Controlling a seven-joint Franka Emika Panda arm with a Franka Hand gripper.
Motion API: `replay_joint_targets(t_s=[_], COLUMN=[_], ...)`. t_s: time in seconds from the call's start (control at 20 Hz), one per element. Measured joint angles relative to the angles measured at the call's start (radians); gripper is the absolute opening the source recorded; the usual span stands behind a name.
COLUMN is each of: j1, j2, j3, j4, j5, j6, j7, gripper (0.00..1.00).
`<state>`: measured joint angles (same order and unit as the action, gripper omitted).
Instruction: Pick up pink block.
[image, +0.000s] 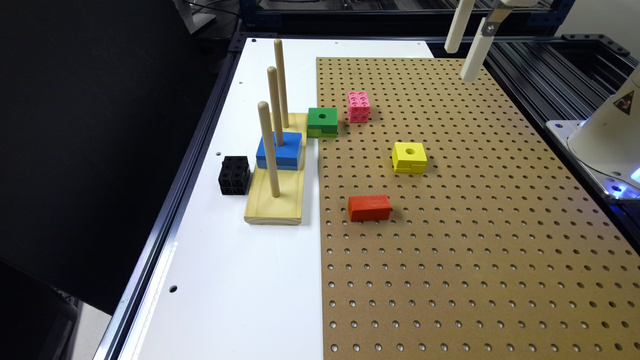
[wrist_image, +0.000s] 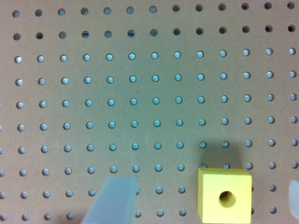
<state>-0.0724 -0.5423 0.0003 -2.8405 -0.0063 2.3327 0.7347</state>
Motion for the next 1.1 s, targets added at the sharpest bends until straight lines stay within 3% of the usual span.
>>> replay_joint_targets(t_s=[0.4,0.75,0.9,1.1], j1=[-0.031,-0.036,-0.062,-0.077], j2=[0.039,0.101,0.130,0.150], j3=[0.000,0.000,0.000,0.000], j4=[0.039,0.068,0.095,0.112], j5=[0.0000,-0.0009,-0.0018,-0.0018], j6=[0.006,0.041,0.043,0.043], j7=[-0.031,-0.033,-0.058,-0.073], gripper=[1.00,1.00,1.00,1.00])
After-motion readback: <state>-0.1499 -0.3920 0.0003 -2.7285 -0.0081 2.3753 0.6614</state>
